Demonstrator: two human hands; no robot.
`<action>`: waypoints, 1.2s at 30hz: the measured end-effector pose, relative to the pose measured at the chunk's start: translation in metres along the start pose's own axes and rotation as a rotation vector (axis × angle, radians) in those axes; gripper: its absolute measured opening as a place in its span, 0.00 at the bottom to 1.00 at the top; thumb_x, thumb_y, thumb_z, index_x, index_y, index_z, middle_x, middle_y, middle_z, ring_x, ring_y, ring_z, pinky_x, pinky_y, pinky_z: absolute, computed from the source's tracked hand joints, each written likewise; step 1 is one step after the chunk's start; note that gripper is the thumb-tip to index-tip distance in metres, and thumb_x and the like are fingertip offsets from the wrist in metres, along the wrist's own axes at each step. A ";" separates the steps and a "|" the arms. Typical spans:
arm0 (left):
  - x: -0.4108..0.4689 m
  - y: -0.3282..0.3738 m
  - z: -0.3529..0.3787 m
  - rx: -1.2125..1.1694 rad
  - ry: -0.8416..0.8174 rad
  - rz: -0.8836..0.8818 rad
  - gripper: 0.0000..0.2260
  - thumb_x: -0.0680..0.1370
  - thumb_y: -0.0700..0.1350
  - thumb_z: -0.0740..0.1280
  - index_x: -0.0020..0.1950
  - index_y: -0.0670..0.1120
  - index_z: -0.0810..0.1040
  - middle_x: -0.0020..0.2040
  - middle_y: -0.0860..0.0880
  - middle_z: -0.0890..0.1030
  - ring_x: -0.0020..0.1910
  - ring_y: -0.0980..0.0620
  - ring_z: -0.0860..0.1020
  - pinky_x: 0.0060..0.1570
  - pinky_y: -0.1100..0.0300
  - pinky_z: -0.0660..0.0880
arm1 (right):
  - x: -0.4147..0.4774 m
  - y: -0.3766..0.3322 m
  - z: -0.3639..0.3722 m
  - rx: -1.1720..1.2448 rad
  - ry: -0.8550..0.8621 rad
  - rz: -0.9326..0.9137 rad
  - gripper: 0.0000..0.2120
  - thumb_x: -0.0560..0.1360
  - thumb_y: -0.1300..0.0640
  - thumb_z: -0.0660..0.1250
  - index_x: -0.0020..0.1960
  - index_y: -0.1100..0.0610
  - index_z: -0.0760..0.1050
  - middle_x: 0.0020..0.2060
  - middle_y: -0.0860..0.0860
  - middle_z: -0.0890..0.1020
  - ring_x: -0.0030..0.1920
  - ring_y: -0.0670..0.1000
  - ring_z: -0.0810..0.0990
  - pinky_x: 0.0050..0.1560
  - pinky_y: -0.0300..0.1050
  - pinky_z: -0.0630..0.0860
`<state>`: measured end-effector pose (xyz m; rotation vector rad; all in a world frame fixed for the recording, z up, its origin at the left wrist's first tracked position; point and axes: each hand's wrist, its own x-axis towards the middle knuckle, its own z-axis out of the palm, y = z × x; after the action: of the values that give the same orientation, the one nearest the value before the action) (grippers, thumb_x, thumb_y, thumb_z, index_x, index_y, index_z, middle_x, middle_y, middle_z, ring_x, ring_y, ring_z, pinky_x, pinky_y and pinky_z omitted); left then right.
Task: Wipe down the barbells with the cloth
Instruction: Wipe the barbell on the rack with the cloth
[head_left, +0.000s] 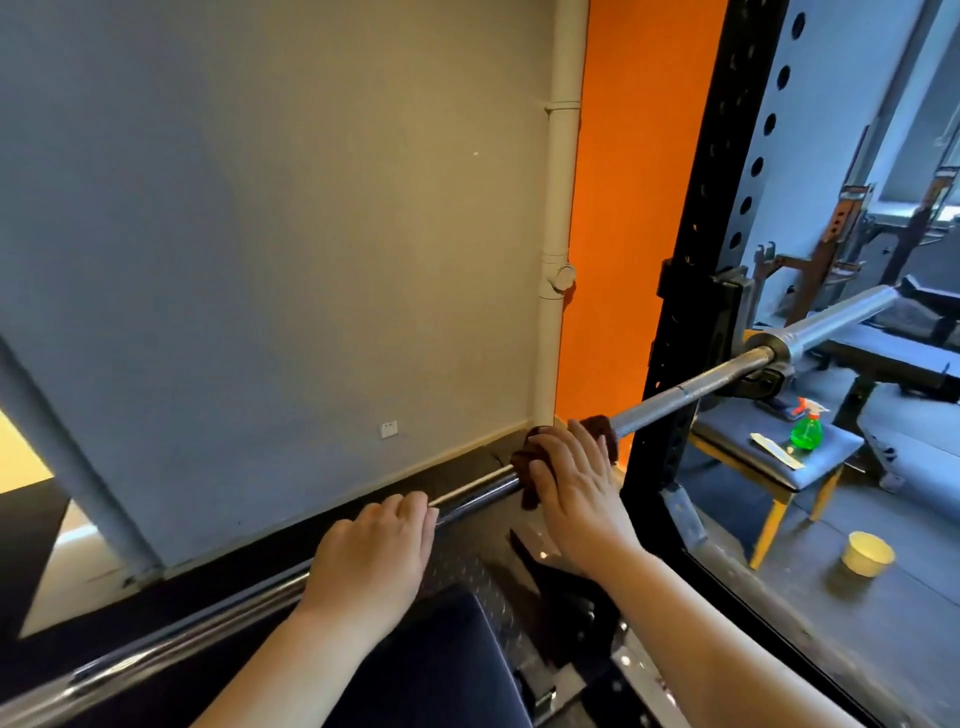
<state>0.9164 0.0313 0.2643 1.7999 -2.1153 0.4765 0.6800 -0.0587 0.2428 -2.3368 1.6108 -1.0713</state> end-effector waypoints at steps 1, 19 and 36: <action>-0.008 -0.008 -0.003 0.016 0.013 -0.020 0.22 0.86 0.57 0.44 0.51 0.54 0.76 0.38 0.57 0.77 0.32 0.58 0.74 0.29 0.65 0.67 | -0.001 -0.008 0.003 0.040 0.021 0.060 0.22 0.86 0.44 0.47 0.74 0.49 0.68 0.75 0.46 0.68 0.81 0.46 0.44 0.80 0.52 0.34; -0.095 -0.082 -0.044 -0.072 0.063 -0.256 0.23 0.84 0.55 0.47 0.51 0.49 0.80 0.38 0.56 0.79 0.35 0.53 0.78 0.36 0.59 0.69 | -0.048 -0.105 0.033 0.212 -0.052 0.037 0.21 0.86 0.53 0.52 0.78 0.56 0.64 0.79 0.50 0.63 0.82 0.49 0.41 0.81 0.56 0.40; -0.154 -0.106 -0.071 0.109 -0.001 -0.553 0.20 0.83 0.55 0.43 0.44 0.50 0.70 0.37 0.54 0.70 0.39 0.52 0.69 0.45 0.53 0.71 | -0.087 -0.190 0.060 0.202 -0.159 -0.180 0.22 0.86 0.56 0.53 0.79 0.56 0.61 0.79 0.51 0.62 0.82 0.56 0.42 0.79 0.58 0.36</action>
<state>1.0470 0.1826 0.2630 2.3251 -1.5110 0.4443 0.8476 0.0802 0.2431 -2.3957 1.1985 -0.9976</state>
